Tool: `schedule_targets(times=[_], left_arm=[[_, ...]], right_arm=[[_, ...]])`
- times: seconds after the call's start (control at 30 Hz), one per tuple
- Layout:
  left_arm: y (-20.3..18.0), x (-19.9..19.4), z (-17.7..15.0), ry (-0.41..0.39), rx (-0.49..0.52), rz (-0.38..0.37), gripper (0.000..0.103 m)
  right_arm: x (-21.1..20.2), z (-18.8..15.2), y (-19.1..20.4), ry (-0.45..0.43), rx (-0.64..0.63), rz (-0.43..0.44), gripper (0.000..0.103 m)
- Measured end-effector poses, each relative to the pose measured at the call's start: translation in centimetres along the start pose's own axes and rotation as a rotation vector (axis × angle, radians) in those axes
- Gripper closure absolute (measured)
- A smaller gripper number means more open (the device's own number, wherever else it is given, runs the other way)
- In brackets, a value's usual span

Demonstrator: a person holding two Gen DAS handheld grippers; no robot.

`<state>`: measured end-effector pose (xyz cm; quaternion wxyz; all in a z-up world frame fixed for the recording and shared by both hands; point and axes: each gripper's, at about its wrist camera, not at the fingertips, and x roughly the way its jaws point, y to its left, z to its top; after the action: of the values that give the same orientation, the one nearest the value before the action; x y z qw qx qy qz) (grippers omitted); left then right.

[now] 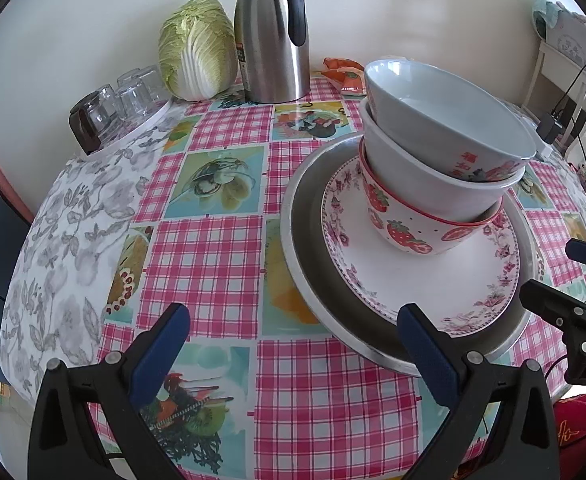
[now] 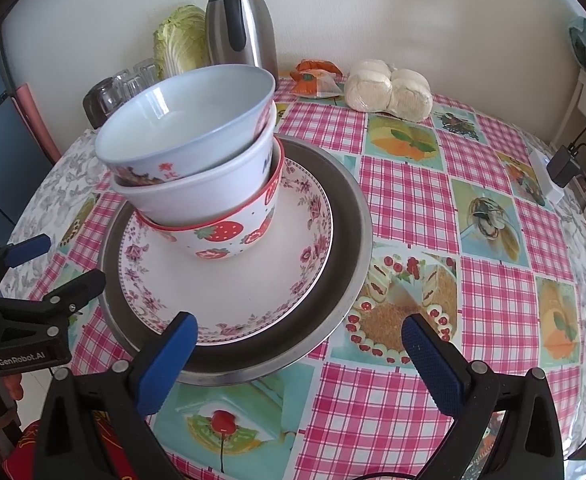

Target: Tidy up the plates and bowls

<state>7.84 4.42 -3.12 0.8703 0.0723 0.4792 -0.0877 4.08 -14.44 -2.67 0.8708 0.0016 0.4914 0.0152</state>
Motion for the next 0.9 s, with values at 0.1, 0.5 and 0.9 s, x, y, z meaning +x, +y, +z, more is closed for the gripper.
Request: schedule_targets(times=[0.1,0.5,0.9], left_arm=[[0.09,0.02,0.01,0.001,-0.007,-0.001,0.0],[0.21,0.19,-0.09,0.005,-0.016,0.002,0.0],[0.66,-0.05,-0.13,-0.013,-0.042,0.006,0.0]], right_arm=[[0.03,-0.01,-0.04,0.003,0.001,-0.001,0.0],[-0.06,0.06,0.02,0.005,0.001,-0.002,0.0],[0.12,-0.13,-0.22,0.011,0.005,-0.005,0.0]])
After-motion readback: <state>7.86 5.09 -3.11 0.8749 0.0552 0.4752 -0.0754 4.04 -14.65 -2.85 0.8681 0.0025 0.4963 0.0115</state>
